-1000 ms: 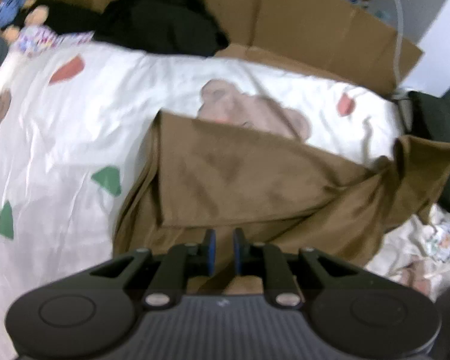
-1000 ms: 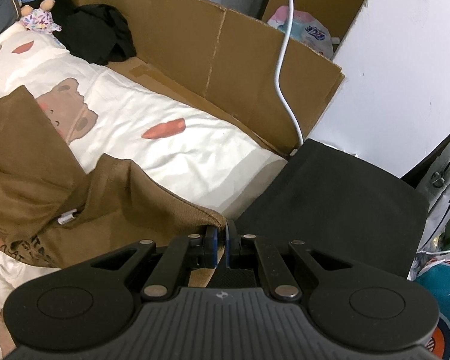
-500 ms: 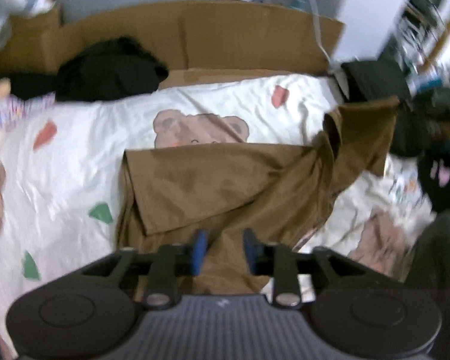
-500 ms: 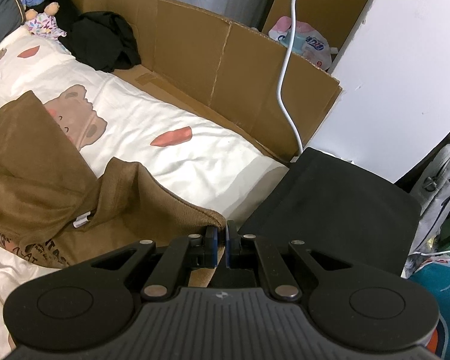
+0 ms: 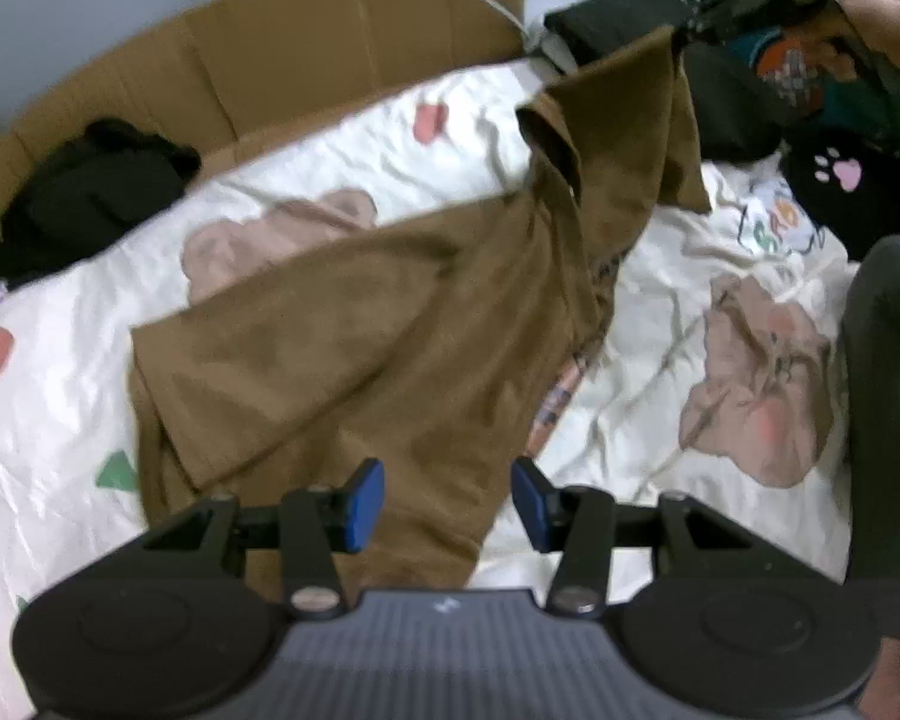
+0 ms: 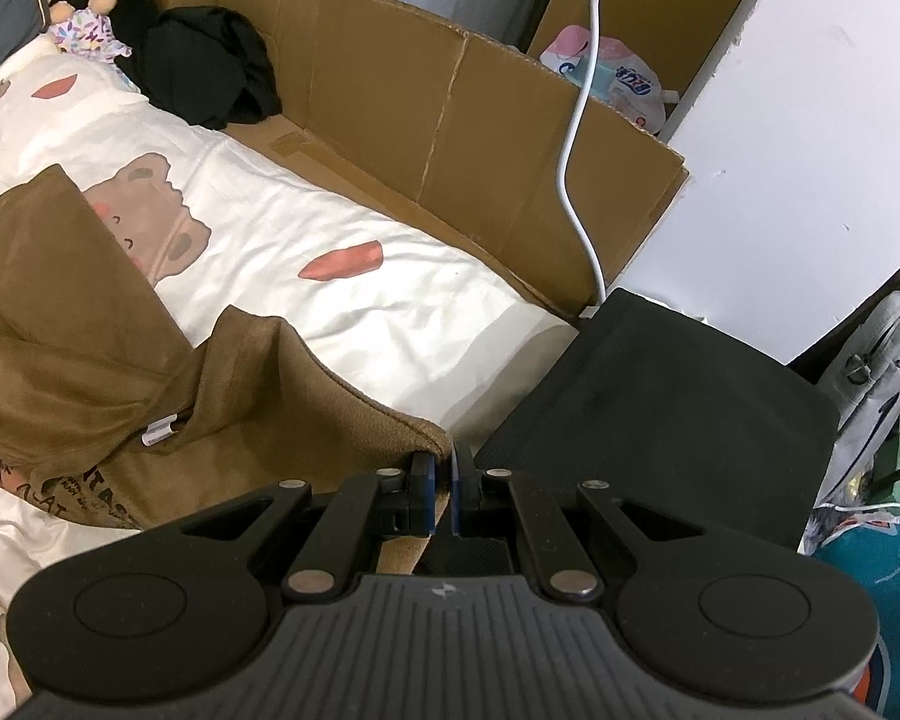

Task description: Fold clothes

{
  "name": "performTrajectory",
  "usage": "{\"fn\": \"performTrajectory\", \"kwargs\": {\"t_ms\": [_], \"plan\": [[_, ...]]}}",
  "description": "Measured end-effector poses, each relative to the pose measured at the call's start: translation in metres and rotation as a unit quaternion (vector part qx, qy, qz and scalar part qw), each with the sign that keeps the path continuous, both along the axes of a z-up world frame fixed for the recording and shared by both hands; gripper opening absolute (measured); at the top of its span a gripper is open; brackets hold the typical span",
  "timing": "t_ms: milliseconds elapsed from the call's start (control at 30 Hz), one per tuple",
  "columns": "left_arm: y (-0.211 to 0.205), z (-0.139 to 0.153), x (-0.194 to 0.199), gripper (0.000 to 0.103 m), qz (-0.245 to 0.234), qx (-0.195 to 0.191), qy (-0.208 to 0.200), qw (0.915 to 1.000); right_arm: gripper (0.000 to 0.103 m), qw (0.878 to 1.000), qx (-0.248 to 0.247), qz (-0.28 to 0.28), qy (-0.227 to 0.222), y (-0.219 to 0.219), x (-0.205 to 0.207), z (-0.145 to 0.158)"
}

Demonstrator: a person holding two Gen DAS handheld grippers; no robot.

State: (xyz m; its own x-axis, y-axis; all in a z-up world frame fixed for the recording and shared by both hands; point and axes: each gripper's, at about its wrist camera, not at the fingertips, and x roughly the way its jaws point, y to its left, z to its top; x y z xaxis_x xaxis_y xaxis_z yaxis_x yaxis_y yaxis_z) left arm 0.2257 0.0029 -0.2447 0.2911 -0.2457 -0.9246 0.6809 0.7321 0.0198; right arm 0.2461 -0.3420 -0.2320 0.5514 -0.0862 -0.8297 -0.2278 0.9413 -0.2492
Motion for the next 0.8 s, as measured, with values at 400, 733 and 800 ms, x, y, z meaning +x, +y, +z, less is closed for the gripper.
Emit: {"fn": "performTrajectory", "kwargs": {"t_ms": [400, 733, 800], "plan": [[-0.008, -0.045, -0.009, 0.036, -0.031, -0.007, -0.005, 0.9995, 0.005, 1.0, -0.011, 0.005, 0.008, 0.002, 0.007, -0.006], [-0.014, -0.076, -0.019, 0.035, -0.082, 0.044, -0.038, 0.9949, 0.005, 0.999, -0.028, 0.011, 0.018, 0.012, 0.013, -0.01], [-0.013, -0.08, -0.018, 0.034, -0.086, 0.054, -0.042, 0.994, 0.005, 0.999, -0.029, 0.011, 0.018, 0.012, 0.014, -0.009]]}}
